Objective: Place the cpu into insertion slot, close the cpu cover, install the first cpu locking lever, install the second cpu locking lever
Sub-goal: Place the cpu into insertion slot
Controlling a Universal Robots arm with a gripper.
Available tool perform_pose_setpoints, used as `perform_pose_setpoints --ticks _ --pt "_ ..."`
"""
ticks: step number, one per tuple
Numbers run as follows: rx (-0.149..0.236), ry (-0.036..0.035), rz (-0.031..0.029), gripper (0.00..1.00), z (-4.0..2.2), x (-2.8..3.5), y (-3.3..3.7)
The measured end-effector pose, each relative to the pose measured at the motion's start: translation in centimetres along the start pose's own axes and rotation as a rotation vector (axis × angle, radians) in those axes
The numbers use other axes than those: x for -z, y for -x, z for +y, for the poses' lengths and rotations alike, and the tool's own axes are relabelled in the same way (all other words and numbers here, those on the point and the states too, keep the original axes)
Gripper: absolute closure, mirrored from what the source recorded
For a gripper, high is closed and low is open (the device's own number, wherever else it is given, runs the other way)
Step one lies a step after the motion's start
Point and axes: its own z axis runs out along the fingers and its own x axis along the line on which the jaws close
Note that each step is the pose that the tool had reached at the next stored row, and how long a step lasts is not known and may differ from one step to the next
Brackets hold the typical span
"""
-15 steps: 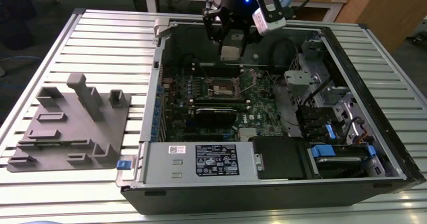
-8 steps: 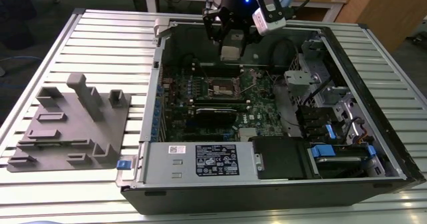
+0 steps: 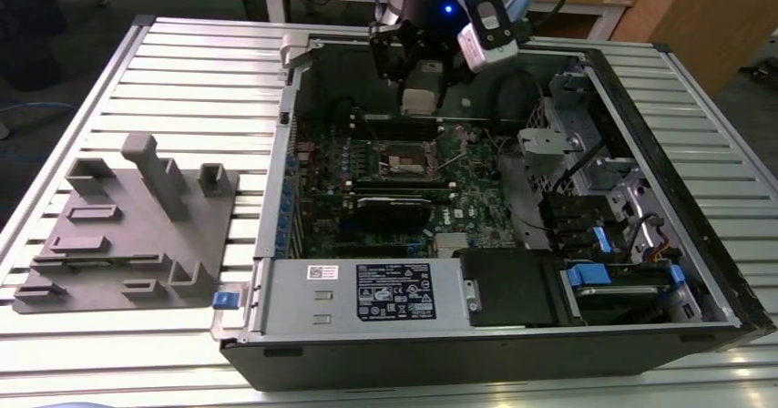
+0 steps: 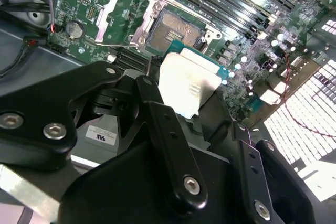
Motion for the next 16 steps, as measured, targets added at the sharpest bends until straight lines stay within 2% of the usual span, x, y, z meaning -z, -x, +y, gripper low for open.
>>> perform_pose_setpoints --ticks 13,16 --pt "0.018 -0.0001 -0.0061 0.46 -0.51 -1.70 -0.38" --pt "0.019 -0.0003 -0.0060 0.46 -0.52 -1.82 -0.38"
